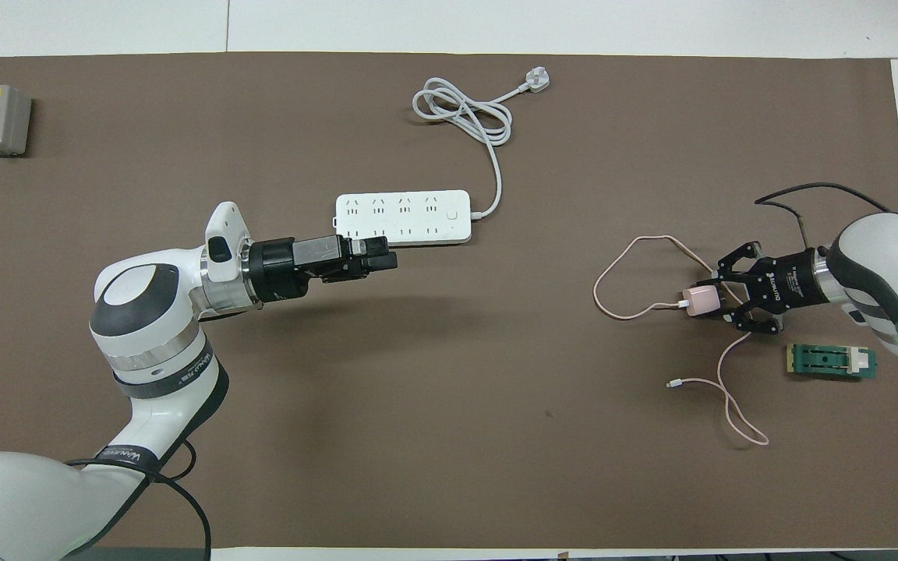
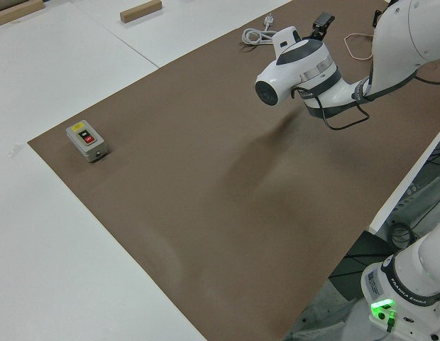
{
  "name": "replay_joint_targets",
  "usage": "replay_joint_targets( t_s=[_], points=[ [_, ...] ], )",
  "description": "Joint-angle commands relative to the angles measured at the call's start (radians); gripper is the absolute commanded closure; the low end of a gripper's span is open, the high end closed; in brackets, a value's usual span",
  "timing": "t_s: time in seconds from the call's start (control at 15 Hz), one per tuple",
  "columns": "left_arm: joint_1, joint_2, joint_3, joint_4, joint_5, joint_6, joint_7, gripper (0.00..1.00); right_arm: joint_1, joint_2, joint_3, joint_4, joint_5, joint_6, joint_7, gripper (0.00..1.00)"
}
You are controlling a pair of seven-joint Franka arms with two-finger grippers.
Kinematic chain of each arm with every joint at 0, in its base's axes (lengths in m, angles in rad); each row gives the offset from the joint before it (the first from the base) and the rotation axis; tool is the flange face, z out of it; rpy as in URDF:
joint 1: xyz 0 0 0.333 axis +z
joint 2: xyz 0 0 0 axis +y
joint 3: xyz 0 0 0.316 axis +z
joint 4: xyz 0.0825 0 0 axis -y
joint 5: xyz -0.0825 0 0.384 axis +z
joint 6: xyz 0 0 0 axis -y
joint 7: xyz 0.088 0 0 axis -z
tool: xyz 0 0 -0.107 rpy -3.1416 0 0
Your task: Plug charger into power strip
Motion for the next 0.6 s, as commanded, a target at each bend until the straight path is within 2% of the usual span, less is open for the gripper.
replay_joint_targets(
  t_s=[0.0,0.13,0.53],
  points=[
    [-0.023,0.016,0.015,0.013,-0.022,0.022,0.023,0.00,-0.002,-0.001,0.005,0.057,0.037,-0.072,0.009,0.83],
    [-0.024,0.016,0.015,0.013,-0.020,0.040,0.037,0.00,0.024,-0.036,0.011,0.082,0.037,-0.091,0.114,0.83],
    [-0.033,0.016,0.014,0.014,-0.020,0.051,0.039,0.00,0.211,-0.161,0.012,0.139,0.039,-0.135,0.424,0.83]
  ],
)
